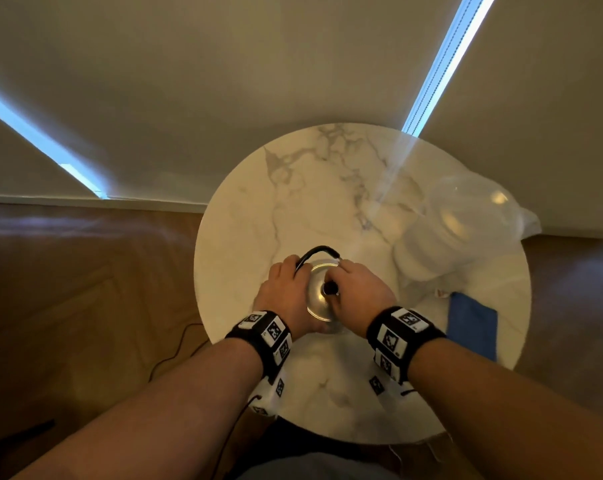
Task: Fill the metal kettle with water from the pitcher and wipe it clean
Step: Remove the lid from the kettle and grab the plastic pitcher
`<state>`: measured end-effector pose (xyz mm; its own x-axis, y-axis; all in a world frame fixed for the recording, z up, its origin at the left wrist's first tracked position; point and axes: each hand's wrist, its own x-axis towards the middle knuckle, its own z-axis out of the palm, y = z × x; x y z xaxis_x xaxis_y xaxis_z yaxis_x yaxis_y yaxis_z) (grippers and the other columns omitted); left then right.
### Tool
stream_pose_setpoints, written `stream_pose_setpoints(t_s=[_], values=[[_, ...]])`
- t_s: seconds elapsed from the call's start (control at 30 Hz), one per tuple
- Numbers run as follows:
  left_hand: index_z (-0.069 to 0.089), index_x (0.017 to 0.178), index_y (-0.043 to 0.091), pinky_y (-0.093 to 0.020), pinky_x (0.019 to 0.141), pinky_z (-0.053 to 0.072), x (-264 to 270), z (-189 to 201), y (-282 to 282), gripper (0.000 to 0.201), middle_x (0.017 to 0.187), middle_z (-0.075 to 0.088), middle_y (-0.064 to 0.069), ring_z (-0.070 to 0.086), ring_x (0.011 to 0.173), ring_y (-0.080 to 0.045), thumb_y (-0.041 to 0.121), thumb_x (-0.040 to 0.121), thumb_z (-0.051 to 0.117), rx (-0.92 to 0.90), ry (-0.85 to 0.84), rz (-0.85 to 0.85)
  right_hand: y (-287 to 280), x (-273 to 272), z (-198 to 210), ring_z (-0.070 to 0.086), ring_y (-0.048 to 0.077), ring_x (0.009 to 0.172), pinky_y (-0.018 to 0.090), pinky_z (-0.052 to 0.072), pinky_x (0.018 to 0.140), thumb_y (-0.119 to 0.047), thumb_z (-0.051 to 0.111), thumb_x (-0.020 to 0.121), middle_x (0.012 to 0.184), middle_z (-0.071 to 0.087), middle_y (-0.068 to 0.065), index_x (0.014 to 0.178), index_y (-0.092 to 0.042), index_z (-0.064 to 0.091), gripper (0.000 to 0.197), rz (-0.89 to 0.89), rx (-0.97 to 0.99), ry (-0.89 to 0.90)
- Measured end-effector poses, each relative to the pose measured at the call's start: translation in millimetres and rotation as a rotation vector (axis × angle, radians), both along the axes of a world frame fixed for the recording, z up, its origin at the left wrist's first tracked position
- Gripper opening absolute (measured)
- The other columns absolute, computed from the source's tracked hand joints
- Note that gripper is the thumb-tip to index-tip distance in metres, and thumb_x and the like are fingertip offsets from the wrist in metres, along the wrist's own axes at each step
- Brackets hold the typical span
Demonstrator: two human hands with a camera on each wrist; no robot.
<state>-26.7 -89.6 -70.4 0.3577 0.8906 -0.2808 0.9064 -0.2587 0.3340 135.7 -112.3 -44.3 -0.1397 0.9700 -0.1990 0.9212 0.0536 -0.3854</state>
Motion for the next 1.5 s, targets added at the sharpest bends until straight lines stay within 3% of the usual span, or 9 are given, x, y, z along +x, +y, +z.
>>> stream_pose_setpoints(t_s=[0.27, 0.43, 0.63, 0.8, 1.03, 1.13, 1.23, 1.37, 1.5], values=[[0.036, 0.138, 0.033, -0.038, 0.093, 0.052, -9, -6, 10, 0.12, 0.136, 0.036, 0.007, 0.041, 0.122, -0.019, 0.085, 0.035, 0.068, -0.001, -0.06, -0.091, -18, -7, 13, 0.059, 0.021, 0.1, 0.032, 0.054, 0.076, -0.032, 0.061, 0.088, 0.105, 0.065, 0.0, 0.103, -0.019, 0.068, 0.021, -0.068, 0.088, -0.058], [0.04, 0.137, 0.031, -0.041, 0.096, 0.051, -9, -1, 28, 0.123, 0.139, 0.035, 0.005, 0.04, 0.125, -0.021, 0.091, 0.033, 0.067, 0.01, -0.048, -0.146, -38, 10, 27, 0.052, 0.014, 0.083, 0.025, 0.044, 0.068, -0.034, 0.069, 0.081, 0.095, 0.059, -0.006, 0.096, -0.023, 0.066, 0.019, -0.287, 0.152, 0.014], [0.042, 0.136, 0.025, -0.044, 0.102, 0.048, -8, -2, 45, 0.122, 0.145, 0.034, -0.001, 0.037, 0.13, -0.025, 0.091, 0.035, 0.062, 0.042, 0.018, -0.218, -79, 34, 4, 0.052, 0.01, 0.083, 0.029, 0.053, 0.071, -0.048, 0.069, 0.075, 0.095, 0.053, -0.012, 0.09, -0.032, 0.054, 0.027, -0.392, -0.199, -0.089], [0.04, 0.133, 0.028, -0.043, 0.102, 0.048, -8, -5, 45, 0.118, 0.145, 0.033, 0.001, 0.036, 0.132, -0.024, 0.087, 0.037, 0.071, 0.022, 0.013, -0.215, -106, 16, -31, 0.054, 0.013, 0.097, 0.033, 0.054, 0.083, -0.047, 0.067, 0.082, 0.108, 0.056, -0.009, 0.108, -0.03, 0.06, 0.032, -0.243, -0.43, -0.131], [0.04, 0.135, 0.026, -0.044, 0.106, 0.045, -8, -3, 43, 0.121, 0.148, 0.034, -0.002, 0.034, 0.136, -0.026, 0.091, 0.037, 0.066, 0.055, 0.03, -0.225, -105, 3, -48, 0.057, 0.022, 0.109, 0.037, 0.054, 0.087, -0.034, 0.061, 0.09, 0.122, 0.058, 0.0, 0.119, -0.022, 0.061, 0.032, -0.205, -0.412, -0.11], [0.041, 0.138, 0.025, -0.046, 0.108, 0.043, -10, -1, 41, 0.123, 0.15, 0.032, -0.004, 0.032, 0.138, -0.027, 0.093, 0.037, 0.06, 0.092, 0.031, -0.229, -104, 6, -45, 0.056, 0.019, 0.112, 0.037, 0.054, 0.089, -0.041, 0.059, 0.092, 0.126, 0.058, -0.003, 0.127, -0.027, 0.057, 0.038, -0.199, -0.411, -0.078], [0.036, 0.144, 0.027, -0.047, 0.114, 0.035, -10, 1, 38, 0.122, 0.157, 0.023, -0.007, 0.023, 0.144, -0.03, 0.091, 0.042, 0.057, 0.109, 0.059, -0.251, -93, 24, -22, 0.056, 0.011, 0.107, 0.034, 0.052, 0.091, -0.048, 0.06, 0.093, 0.122, 0.059, -0.011, 0.128, -0.033, 0.058, 0.038, -0.299, -0.306, 0.037], [0.036, 0.145, 0.035, -0.052, 0.118, 0.027, -8, 6, 29, 0.117, 0.16, 0.02, -0.008, 0.02, 0.146, -0.033, 0.096, 0.046, 0.054, 0.145, -0.039, -0.278, -62, 74, 46, 0.06, 0.008, 0.091, 0.032, 0.054, 0.083, -0.038, 0.064, 0.094, 0.101, 0.064, -0.011, 0.106, -0.028, 0.068, 0.016, -0.47, 0.095, 0.168], [0.041, 0.14, 0.035, -0.055, 0.117, 0.028, -3, 18, 22, 0.099, 0.16, 0.023, -0.003, 0.02, 0.146, -0.033, 0.077, 0.054, 0.067, 0.182, -0.102, -0.28, -20, 139, 106, 0.062, 0.012, 0.086, 0.031, 0.053, 0.076, -0.028, 0.067, 0.092, 0.095, 0.066, -0.007, 0.095, -0.025, 0.07, 0.005, -0.564, 0.425, 0.201]])
